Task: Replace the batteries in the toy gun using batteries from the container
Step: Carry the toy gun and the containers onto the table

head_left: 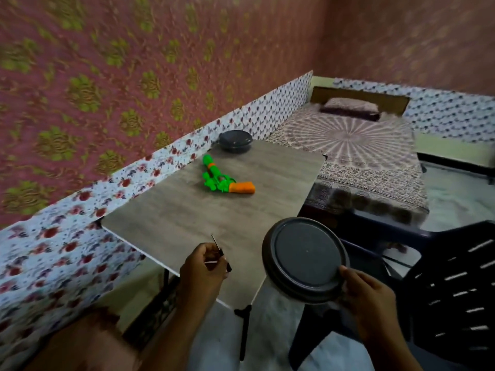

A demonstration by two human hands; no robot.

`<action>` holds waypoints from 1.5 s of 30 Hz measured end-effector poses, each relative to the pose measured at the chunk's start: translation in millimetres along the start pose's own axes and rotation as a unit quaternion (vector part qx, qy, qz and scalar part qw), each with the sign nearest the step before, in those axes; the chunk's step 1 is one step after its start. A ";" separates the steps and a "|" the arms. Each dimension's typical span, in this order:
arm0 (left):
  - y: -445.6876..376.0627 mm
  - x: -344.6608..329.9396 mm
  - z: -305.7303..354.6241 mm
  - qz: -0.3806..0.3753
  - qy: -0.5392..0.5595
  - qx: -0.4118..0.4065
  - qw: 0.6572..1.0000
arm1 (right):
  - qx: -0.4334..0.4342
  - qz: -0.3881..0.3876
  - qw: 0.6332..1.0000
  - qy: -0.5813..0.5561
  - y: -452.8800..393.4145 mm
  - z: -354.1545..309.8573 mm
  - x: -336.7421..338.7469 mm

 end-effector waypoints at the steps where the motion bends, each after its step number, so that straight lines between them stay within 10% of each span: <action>1: -7.9 -2.7 0.7 0.006 -0.006 0.001 1.000 | 0.000 -0.004 1.000 0.006 -9.8 -0.2 -4.6; 31: -227.6 -34.4 -45.1 0.181 0.052 0.151 0.970 | -0.053 -0.278 0.947 0.150 -262.3 -10.6 -270.1; 45: -306.5 -149.2 -63.5 0.359 0.144 0.213 0.897 | -0.114 -0.421 0.889 0.138 -450.3 -14.8 -364.8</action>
Point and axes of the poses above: each hand's wrist, its own y-axis away from the middle knuckle, its own x-axis out of the back of the hand, z = x × y, the point moved 7 cm from there along -y, towards the middle knuckle, and after that the axes turned 3 degrees about x, right-handed, at the moved point
